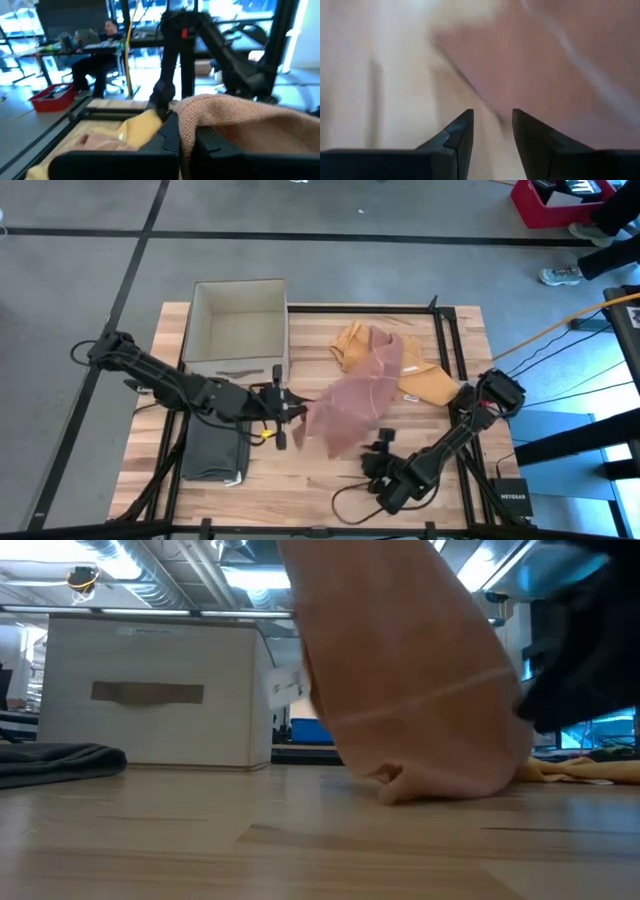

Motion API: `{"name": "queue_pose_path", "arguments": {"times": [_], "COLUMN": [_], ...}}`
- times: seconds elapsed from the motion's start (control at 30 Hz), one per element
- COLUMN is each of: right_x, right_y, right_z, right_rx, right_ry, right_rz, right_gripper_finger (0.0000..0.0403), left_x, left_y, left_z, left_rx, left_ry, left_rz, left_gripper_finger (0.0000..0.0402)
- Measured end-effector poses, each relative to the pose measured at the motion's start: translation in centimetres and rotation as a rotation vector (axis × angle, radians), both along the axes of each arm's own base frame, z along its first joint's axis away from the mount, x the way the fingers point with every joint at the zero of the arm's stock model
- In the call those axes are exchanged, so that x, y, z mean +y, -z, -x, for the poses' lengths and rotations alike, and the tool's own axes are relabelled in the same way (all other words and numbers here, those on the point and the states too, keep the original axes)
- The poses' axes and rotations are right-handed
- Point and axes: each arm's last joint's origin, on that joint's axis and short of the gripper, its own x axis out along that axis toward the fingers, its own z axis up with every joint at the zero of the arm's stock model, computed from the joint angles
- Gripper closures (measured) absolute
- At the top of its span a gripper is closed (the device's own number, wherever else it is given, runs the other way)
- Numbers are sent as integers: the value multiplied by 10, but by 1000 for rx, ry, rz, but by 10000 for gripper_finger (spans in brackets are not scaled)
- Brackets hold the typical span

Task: Fold towel
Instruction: Fold the light orange towel

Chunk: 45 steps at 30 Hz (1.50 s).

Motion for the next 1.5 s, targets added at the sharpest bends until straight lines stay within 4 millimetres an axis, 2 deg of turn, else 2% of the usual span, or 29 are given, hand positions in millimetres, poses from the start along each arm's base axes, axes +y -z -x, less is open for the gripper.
{"name": "queue_pose_path", "arguments": {"times": [0.1, 0.2, 0.3, 0.43, 0.6, 0.7, 0.77, 0.83, 0.9, 0.93, 1.03, 1.13, 1.27, 1.37, 1.5], "right_x": [8, 9, -7, -29, -48, -48, -46, -44, -43, -41, -38, -28, -16, -10, -9], "right_y": [-6, -5, 9, 28, 47, 49, 46, 43, 39, 35, 21, -11, -44, -74, -92], "right_z": [-20, -40, -58, -79, -87, -86, -85, -84, -80, -77, -64, -46, -12, 14, 43], "right_rx": [-99, -173, -154, -150, -25, 5, 4, 11, 38, 49, 79, 36, 11, -47, -52], "right_ry": [-129, -175, -132, 19, 97, 76, 52, 21, -24, -49, -67, -96, -124, -129, -123], "right_rz": [-21, -31, -63, -257, -388, -371, -364, -346, -327, -318, -285, -251, -205, -241, -255], "right_gripper_finger": [259, 236, 208, 185, 180, 204, 245, 301, 367, 382, 379, 389, 391, 391, 392], "left_x": [7, 12, 15, 15, 14, 14, 14, 14, 14, 14, 14, 13, 14, 15, 16], "left_y": [6, 12, 14, 15, 16, 16, 16, 17, 17, 18, 22, 26, 31, 37, 45], "left_z": [-4, -5, -6, -5, -5, -5, -5, -5, -4, -4, -3, -1, 1, 3, 7], "left_rx": [44, 93, 109, 117, 123, 123, 126, 133, 141, 150, 183, 225, 275, 330, 402], "left_ry": [-29, -52, -63, -61, -61, -59, -58, -58, -60, -62, -65, -65, -74, -89, -120], "left_rz": [12, 37, 41, 38, 36, 35, 34, 31, 38, 41, 49, 37, 40, 60, 107], "left_gripper_finger": [397, 395, 399, 397, 395, 399, 399, 396, 395, 396, 399, 396, 397, 399, 394]}}
